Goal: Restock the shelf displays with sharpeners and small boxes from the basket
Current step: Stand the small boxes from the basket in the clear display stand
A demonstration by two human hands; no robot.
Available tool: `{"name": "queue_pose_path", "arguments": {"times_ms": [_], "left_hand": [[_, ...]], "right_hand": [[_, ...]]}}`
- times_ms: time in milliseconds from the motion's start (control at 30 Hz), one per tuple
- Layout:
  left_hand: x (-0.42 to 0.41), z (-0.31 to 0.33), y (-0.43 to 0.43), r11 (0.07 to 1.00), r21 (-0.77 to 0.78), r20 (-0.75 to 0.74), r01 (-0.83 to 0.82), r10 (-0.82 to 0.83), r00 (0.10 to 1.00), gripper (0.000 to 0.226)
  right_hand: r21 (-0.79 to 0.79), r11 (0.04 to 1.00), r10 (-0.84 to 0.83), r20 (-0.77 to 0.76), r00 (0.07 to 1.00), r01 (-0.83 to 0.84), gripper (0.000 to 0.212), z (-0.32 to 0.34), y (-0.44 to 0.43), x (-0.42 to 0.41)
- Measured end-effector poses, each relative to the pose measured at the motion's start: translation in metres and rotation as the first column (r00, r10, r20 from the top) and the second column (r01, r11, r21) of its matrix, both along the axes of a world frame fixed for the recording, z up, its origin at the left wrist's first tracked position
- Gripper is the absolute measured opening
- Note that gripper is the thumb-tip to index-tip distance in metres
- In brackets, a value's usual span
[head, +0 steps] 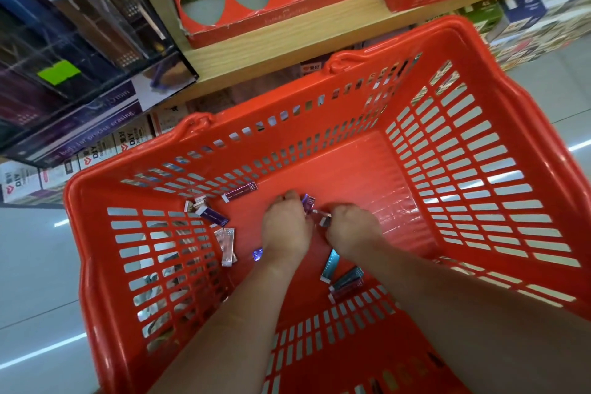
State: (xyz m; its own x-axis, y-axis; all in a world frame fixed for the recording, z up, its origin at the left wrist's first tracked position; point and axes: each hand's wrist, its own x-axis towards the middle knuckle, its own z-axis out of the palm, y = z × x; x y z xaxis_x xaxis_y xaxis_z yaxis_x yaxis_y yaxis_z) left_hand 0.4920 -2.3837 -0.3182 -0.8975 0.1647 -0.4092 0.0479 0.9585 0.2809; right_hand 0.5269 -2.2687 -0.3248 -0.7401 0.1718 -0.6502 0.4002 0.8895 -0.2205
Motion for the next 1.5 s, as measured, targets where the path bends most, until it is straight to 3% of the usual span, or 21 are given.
{"name": "queue_pose_path", "arguments": {"times_ms": [67,133,167,200,267,333,400,600,700,800,967,1067,1233,1333,1500], "left_hand": [[0.0,0.001,-0.005,1.0,-0.003,0.024,-0.02,0.02,1.0,0.023],[0.002,0.002,-0.01,0.99,0.082,0.103,-0.111,0.103,0.989,0.017],[0.002,0.003,-0.012,0.957,0.175,0.183,-0.232,0.2,0.963,0.01],[0.001,0.007,-0.012,0.879,0.275,0.302,-0.388,0.304,0.904,0.002],[0.001,0.018,-0.011,0.615,0.381,0.551,-0.69,0.448,0.704,0.016],[0.002,0.034,-0.008,0.341,0.431,0.703,-0.835,0.454,0.548,0.021],[0.001,0.055,-0.005,0.161,0.473,0.767,-0.866,0.408,0.495,0.018],[-0.006,0.129,0.001,-0.134,0.582,0.784,-0.802,0.352,0.511,0.016],[-0.001,0.162,0.003,-0.138,0.624,0.75,-0.769,0.383,0.539,0.019],[0.005,0.186,0.001,-0.109,0.677,0.702,-0.728,0.395,0.593,0.018],[0.007,0.228,-0.014,0.228,0.834,0.374,-0.503,0.437,0.818,0.014],[0.004,0.254,-0.022,0.394,0.841,0.217,-0.371,0.383,0.898,0.015],[-0.015,0.287,-0.04,0.449,0.827,0.226,-0.339,0.287,0.931,0.016],[-0.027,0.3,-0.046,0.395,0.852,0.202,-0.344,0.358,0.911,0.012],[-0.049,0.317,-0.054,0.407,0.856,0.162,-0.319,0.375,0.913,0.005]], "right_hand": [[-0.177,0.942,-0.266,0.129,0.955,0.286,0.026,0.002,0.006,-0.006],[-0.328,0.769,-0.471,0.292,0.833,0.55,0.025,0.009,0.009,-0.015],[-0.363,0.66,-0.544,0.372,0.752,0.657,0.027,0.016,0.009,-0.018],[-0.381,0.543,-0.599,0.45,0.663,0.749,0.028,0.024,0.01,-0.02],[-0.407,0.363,-0.617,0.57,0.543,0.838,0.026,0.042,0.009,-0.02],[-0.487,0.294,-0.568,0.603,0.56,0.822,0.042,0.058,0.007,-0.019],[-0.586,0.299,-0.551,0.538,0.638,0.753,0.054,0.077,0.003,-0.02],[-0.785,0.264,-0.544,0.359,0.759,0.56,0.035,0.135,-0.012,-0.01],[-0.83,0.229,-0.574,0.307,0.76,0.508,0.041,0.159,-0.02,-0.004],[-0.865,0.185,-0.606,0.274,0.747,0.467,0.03,0.186,-0.026,-0.001],[-0.895,0.128,-0.66,0.245,0.71,0.428,0.039,0.224,-0.035,0.005],[-0.933,0.106,-0.653,0.195,0.732,0.344,0.031,0.244,-0.039,0.001],[-0.967,0.096,-0.655,0.117,0.746,0.236,0.016,0.27,-0.044,-0.012],[-0.968,-0.027,-0.68,0.2,0.705,0.249,0.017,0.283,-0.054,-0.023],[-0.86,-0.381,-0.553,0.506,0.662,0.339,0.019,0.288,-0.065,-0.039]]}}
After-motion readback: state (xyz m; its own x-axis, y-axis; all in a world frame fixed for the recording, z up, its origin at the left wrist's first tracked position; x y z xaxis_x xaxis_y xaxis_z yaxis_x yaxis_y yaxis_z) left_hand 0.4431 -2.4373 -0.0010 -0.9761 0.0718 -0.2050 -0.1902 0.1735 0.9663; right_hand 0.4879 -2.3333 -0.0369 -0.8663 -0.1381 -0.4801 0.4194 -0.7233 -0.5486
